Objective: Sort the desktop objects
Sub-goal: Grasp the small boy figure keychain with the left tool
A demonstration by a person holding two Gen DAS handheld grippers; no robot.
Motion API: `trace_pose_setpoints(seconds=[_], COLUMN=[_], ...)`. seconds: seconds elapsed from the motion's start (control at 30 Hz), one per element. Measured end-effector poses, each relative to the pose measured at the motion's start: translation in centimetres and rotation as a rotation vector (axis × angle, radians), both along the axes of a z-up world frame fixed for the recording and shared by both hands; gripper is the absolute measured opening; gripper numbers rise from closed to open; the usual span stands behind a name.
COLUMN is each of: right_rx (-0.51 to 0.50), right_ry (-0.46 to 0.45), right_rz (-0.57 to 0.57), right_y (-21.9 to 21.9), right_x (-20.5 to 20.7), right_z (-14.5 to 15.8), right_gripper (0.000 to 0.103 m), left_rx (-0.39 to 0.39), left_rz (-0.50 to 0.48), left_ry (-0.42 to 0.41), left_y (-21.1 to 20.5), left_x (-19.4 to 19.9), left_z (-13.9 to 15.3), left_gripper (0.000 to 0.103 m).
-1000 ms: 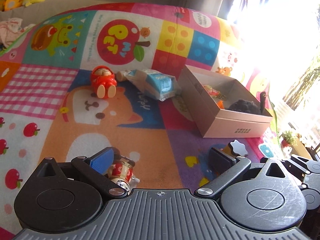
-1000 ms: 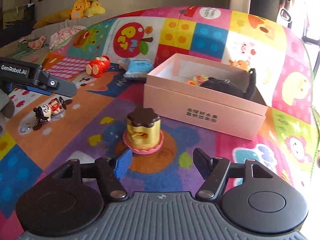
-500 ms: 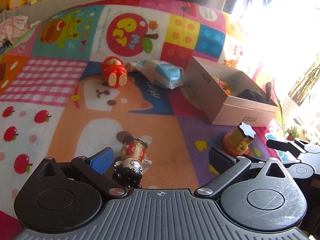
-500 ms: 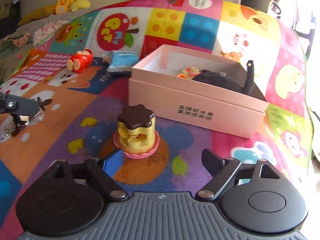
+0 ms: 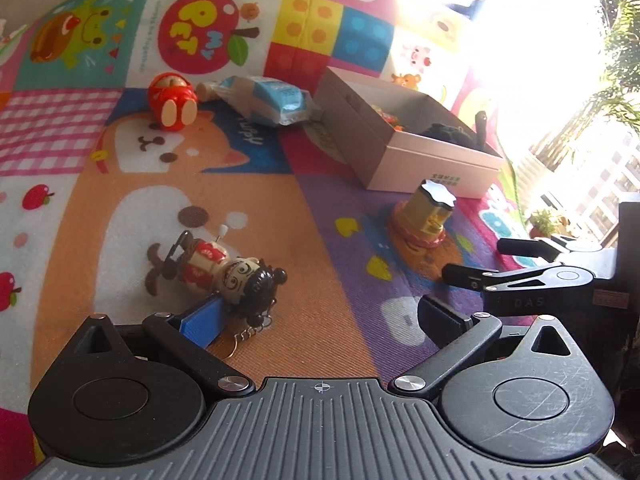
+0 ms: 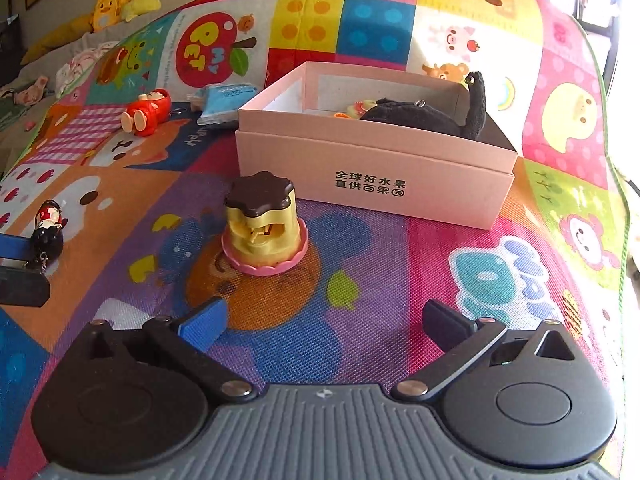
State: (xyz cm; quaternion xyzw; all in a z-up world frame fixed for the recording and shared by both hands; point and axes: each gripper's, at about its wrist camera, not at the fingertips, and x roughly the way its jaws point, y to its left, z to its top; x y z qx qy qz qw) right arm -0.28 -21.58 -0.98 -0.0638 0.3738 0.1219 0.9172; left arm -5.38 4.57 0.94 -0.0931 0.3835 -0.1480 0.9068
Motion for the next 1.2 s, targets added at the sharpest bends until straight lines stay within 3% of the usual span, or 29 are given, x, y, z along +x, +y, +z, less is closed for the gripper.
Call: trace_pose_setpoints(seconds=[0.17,0.27,0.4,0.53,0.7,0.93,1.0,1.2], right_rx=[0.0,0.008,0.018,0.024,0.023,0.022,0.016,0.012], right_ry=[0.0,0.006,0.011,0.013,0.016,0.016,0.017,0.015], right_rz=[-0.004,-0.008,-0.017,-0.02,-0.021,-0.019,-0.009,0.013], right_y=[-0.1,-0.2,-0.2,-0.3,-0.2,-0.2,-0.1,0.1], right_x=[0.0,0.0,-0.1,-0.2,-0.5,-0.6,-0.8,-1.0], right_z=[-0.1,-0.1,-0.1,-0.1,-0.1,-0.1,-0.1,0.0], right_gripper=[0.103,0.103,0.103,0.103,0.103,0.103,0.103,0.103], left_rx=[-0.017,0.004,0.129,0.216,0.243,0.221,0.218,0.21], left_rz=[-0.077,-0.115,0.015,0.127,0.15,0.163,0.164,0.16], left_ry=[-0.02,-0.075,-0.126,-0.096,-0.097,-0.078,-0.073,-0.091], left_y=[-1.1,-1.4,-1.0,-0.3,0.1,0.2,0.2,-0.2], left_x=[-0.4,-1.3,-1.3,0.1,0.9,1.7,1.8,1.7], left_z=[0.4,1.3,1.7,0.8,-0.2,-1.0,-1.1,-1.1], left_gripper=[0.103,0.103,0.103,0.103,0.103,0.102,0.087,0.075])
